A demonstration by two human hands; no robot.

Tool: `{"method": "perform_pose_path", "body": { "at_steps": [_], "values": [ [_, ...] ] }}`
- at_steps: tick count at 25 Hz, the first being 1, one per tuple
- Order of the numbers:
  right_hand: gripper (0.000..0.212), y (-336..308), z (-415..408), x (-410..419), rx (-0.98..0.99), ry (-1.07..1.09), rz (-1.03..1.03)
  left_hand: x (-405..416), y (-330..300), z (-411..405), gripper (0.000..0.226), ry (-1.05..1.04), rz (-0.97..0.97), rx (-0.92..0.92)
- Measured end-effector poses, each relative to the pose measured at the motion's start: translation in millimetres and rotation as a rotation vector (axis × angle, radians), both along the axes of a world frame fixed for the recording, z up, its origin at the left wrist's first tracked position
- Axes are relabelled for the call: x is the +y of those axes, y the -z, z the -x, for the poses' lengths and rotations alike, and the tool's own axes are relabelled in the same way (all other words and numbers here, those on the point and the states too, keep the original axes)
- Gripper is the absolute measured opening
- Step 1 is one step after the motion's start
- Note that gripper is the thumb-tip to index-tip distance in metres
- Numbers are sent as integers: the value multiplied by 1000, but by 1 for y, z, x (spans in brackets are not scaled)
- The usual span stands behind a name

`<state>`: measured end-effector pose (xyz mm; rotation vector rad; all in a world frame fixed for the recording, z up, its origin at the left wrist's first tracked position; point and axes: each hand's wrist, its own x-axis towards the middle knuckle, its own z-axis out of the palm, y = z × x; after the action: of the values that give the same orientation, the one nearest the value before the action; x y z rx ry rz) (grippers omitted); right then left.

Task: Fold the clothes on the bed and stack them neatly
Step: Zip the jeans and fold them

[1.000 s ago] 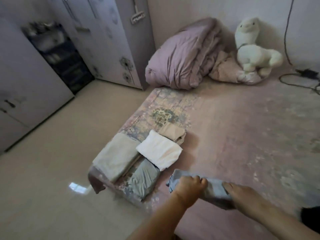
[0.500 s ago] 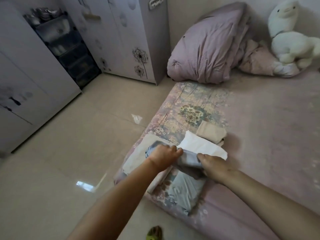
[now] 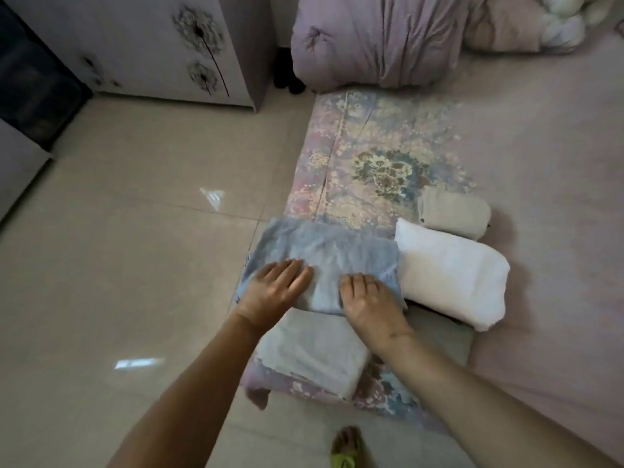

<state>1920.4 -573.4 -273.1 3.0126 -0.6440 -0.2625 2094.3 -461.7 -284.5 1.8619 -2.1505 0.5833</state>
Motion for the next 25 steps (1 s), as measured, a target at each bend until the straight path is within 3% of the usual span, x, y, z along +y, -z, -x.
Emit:
{"method": "perform_pose_path", "body": {
  "at_steps": [1, 3, 5, 8, 12, 13, 15, 17, 19, 21, 25],
  "values": [
    [31, 29, 6, 20, 60, 25, -15, 19, 32, 9, 42, -36, -125, 16],
    [44, 85, 25, 54, 189, 30, -38, 55, 78, 30, 88, -205, -599, -3],
    [51, 122, 45, 81, 384, 31, -253, 85, 112, 46, 120, -319, -954, 116],
    [45, 128, 57, 92, 371, 52, -300, 99, 128, 52, 88, -315, -852, 168],
    [46, 123, 61, 89, 344, 1, -300, 103, 117, 42, 100, -213, -819, 144],
    [46, 121, 60, 84, 296, -21, -321, 100, 116, 37, 90, -170, -744, 116],
    [56, 117, 45, 67, 164, 105, -288, 76, 117, 26, 68, -150, -531, 153],
    [73, 118, 20, 46, 27, 277, -257, 32, 120, 11, 62, -241, -433, 258],
    [82, 128, -6, 26, -78, 370, -279, -12, 126, 5, 62, -345, -509, 315],
    [84, 156, -21, 11, -41, 415, -361, -33, 150, 7, 64, -398, -606, 320],
    [87, 210, -19, 6, -24, 375, -353, -31, 212, 2, 62, -339, -520, 370]
  ]
}}
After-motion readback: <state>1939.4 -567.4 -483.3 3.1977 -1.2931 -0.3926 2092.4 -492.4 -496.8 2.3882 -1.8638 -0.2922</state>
